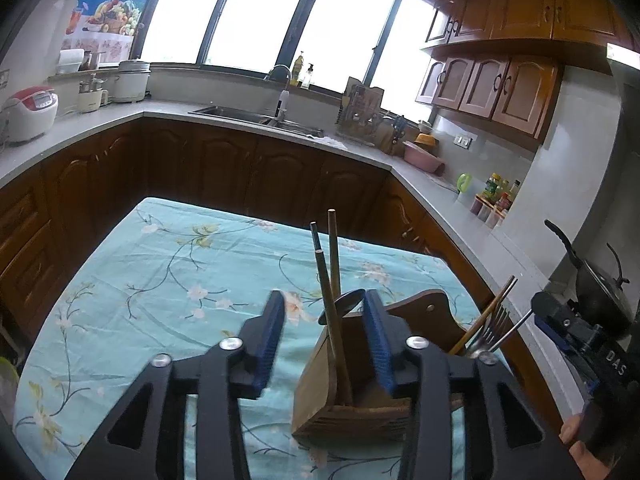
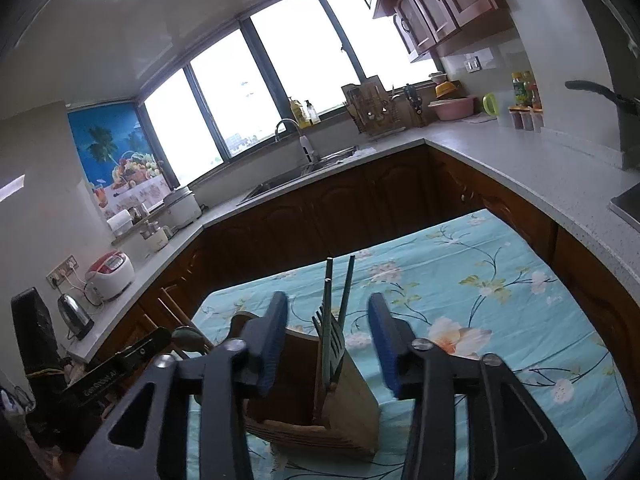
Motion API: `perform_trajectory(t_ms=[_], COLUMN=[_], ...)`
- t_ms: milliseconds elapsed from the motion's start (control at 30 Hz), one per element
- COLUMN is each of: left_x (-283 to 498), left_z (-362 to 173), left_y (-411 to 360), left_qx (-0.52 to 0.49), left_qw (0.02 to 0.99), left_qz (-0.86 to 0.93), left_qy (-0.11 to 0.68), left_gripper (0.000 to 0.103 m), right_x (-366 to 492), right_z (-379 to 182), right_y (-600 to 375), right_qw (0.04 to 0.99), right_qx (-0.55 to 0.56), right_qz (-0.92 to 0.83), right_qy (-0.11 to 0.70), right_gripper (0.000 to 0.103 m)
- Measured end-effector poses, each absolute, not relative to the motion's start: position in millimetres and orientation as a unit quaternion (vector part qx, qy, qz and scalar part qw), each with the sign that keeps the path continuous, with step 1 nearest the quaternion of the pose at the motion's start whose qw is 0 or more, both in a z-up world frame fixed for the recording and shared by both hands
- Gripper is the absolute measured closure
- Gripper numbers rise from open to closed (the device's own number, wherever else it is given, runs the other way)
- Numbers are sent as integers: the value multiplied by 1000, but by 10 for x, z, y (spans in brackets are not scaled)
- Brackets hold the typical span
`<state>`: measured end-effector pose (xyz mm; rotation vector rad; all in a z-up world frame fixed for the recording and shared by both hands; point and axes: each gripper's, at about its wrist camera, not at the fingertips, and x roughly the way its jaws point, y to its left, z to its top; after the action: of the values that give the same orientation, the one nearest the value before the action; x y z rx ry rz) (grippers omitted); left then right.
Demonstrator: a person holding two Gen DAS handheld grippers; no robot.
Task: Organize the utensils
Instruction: 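Lower both chopsticks into the holder and open both tools, then withdraw both open tools back from the holder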
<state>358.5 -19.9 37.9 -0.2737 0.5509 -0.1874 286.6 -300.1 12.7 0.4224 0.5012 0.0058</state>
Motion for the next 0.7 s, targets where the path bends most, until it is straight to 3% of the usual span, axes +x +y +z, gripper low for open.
perform_trajectory(t_ms=[133, 200, 367, 433, 700], left_x=[3486, 3444, 3318, 3251, 3001], left_z=[403, 398, 406, 416, 452], left_y=[-205, -204, -208, -203, -120], left_qx=[-130, -129, -123, -119, -114], left_qw=[951, 951, 952, 952, 953], left_qz=[-85, -84, -85, -83, -77], left_qy=[266, 267, 269, 269, 272], left_gripper=[35, 33, 29, 24, 21], right_x=[2805, 2758, 2704, 2662, 2457], right_z=[174, 192, 213, 213, 232], right_y=[-2988, -2984, -2969, -2955, -2895], right_qw=[951, 953, 952, 952, 952], right_qx=[203, 203, 205, 205, 204], right_qz=[0, -1, 3, 4, 13], right_qy=[231, 224, 226, 228, 228], right_gripper=[25, 18, 12, 10, 9])
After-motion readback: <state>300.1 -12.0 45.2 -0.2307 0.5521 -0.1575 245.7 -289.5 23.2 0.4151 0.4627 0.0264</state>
